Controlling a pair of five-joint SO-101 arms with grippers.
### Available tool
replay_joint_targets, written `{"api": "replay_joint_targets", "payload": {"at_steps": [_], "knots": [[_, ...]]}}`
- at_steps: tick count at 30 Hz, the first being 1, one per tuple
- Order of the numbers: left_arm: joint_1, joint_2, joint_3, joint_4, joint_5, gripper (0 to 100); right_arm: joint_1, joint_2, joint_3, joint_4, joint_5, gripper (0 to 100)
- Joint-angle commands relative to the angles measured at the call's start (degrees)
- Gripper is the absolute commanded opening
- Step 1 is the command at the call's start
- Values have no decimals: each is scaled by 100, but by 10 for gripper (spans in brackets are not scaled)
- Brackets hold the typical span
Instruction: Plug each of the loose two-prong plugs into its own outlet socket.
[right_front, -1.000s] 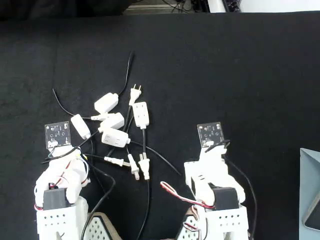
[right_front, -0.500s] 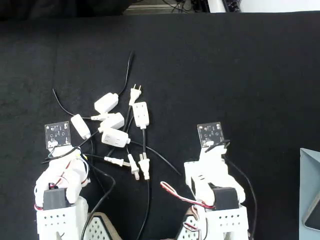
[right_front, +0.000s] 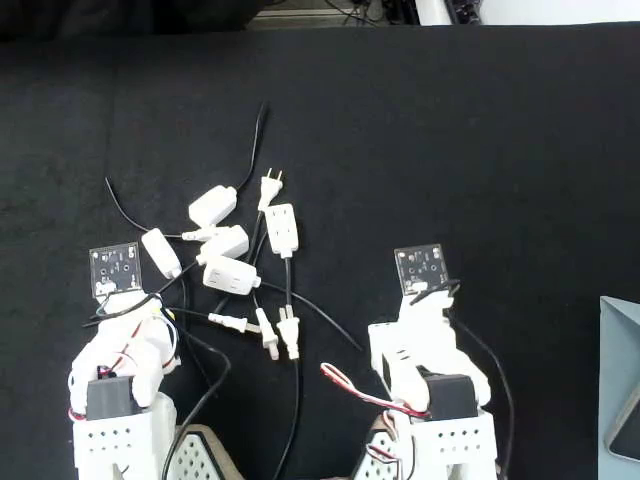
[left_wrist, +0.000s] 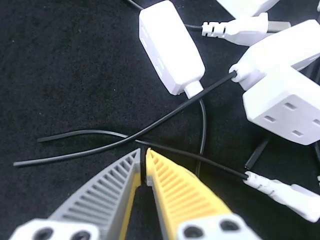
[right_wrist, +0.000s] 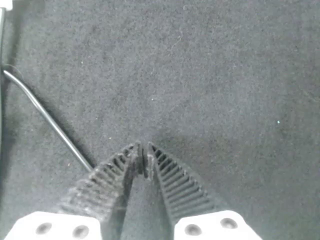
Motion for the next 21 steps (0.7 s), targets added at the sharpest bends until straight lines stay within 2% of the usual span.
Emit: {"api": "replay_joint_targets", "payload": {"at_steps": [1, 4, 8, 12, 17, 21], "knots": [[-303, -53, -163, 18, 9, 40, 79, -462, -154, 62, 35, 15], [-840, -53, -207, -18, 9, 40, 88, -453, -426, 26, 167, 15], [-1464, -53, -110, -18, 9, 40, 105, -453, -989, -343, 1398, 15], [-1552, -53, -4, -18, 9, 40, 70, -444, -1473, -229, 2330, 16], [-1552, -53, 22, 0, 35, 38, 53, -321, -2273, -211, 2505, 16], [-1596, -53, 22, 18, 26, 37, -211, 576, -2862, -176, 2488, 15]]}}
